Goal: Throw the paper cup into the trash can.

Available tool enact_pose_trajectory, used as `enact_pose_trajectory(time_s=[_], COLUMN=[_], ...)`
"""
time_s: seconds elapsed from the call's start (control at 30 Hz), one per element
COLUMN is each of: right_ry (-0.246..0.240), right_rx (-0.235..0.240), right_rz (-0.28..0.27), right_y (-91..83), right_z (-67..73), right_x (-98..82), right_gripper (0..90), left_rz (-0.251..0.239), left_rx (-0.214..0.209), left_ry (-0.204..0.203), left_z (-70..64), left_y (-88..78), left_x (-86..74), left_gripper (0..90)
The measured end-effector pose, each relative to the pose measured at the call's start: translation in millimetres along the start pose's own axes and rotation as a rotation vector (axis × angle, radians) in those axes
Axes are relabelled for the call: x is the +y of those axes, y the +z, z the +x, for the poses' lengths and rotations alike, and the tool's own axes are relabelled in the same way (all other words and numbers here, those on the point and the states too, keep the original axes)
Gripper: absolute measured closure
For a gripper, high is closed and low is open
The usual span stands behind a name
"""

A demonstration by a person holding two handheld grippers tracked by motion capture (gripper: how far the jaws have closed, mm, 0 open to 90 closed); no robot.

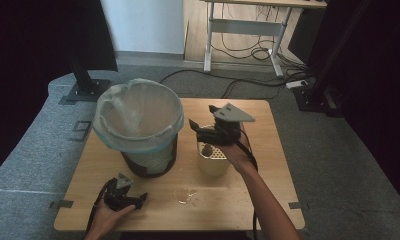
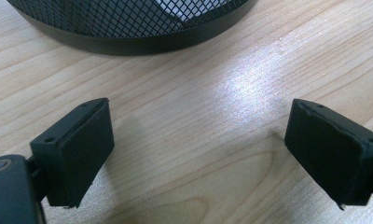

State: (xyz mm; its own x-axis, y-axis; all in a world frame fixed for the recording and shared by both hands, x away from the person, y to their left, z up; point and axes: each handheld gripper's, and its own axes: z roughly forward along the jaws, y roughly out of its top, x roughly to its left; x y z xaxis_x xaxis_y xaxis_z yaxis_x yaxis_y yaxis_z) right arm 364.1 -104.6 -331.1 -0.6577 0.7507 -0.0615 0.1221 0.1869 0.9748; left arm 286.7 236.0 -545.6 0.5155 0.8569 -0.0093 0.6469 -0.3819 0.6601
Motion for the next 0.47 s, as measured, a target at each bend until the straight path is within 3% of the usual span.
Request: enact_pose_trajectory(time_s=[0.23, 0.33, 0.47], right_ry=[0.050, 0.071, 0.085], right_rx=[-0.025, -0.033, -0.049], right_rz=[-0.008, 0.011, 0.030], right_y=[-44.1, -54.5, -61.2], right_z=[-10.4, -10.7, -10.8], right_x=[-70.4, -95.4, -115.4], right_gripper=[23.4, 23.7, 24.2], left_rz=[-0.007, -0.009, -0.011], left_rx=[0.000, 0.004, 0.005], left_ry=[0.000, 0.000, -0.003], left_z=[0.9, 1.3, 1.3], left_y=[1.6, 2.6, 3.1], left_x=[0.7, 1.4, 1.7], left_gripper=[6.9, 6.6, 6.4])
